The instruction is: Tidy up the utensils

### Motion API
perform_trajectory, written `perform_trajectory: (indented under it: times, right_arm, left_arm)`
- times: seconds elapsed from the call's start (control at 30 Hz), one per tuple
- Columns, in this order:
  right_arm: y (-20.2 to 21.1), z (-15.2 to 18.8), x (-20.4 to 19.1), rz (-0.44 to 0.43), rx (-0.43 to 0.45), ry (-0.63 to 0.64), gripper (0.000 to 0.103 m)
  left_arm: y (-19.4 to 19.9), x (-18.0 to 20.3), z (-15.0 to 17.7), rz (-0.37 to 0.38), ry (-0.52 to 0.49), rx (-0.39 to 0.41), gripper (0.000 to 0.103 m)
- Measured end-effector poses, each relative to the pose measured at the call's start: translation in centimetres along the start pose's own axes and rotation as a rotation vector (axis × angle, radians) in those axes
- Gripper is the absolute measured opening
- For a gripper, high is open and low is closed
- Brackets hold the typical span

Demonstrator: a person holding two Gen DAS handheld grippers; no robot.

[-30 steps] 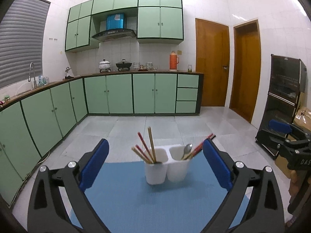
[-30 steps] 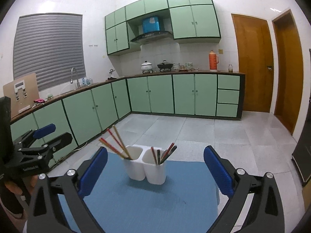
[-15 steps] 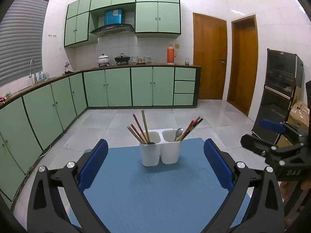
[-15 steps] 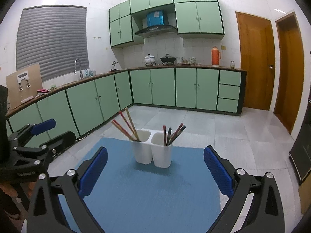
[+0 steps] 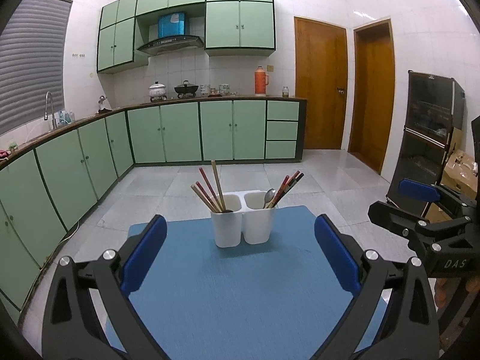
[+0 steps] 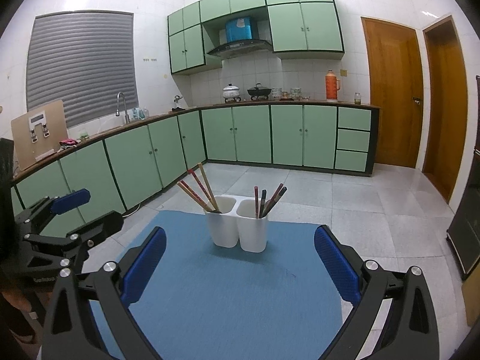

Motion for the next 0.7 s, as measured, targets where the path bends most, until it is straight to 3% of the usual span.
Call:
perform_trajectory:
  times: [0.7]
  right_arm:
    - [0.12,0.34,-0.45,0.001,-0.007,0.001,0.097]
  left_arm:
    - [0.13,-0.28,0.88,-0.007,0.032,-0.013,0.096]
Point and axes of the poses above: each gripper's, at about its wrist camera, not at the fingertips, and y roughly against the way its jaws point, x to its right, z to its underside, the point moved 6 cm from there along -y, roughly the way its jaws point, and after that the axes turned 10 degrees about y, right-handed, at the moved point
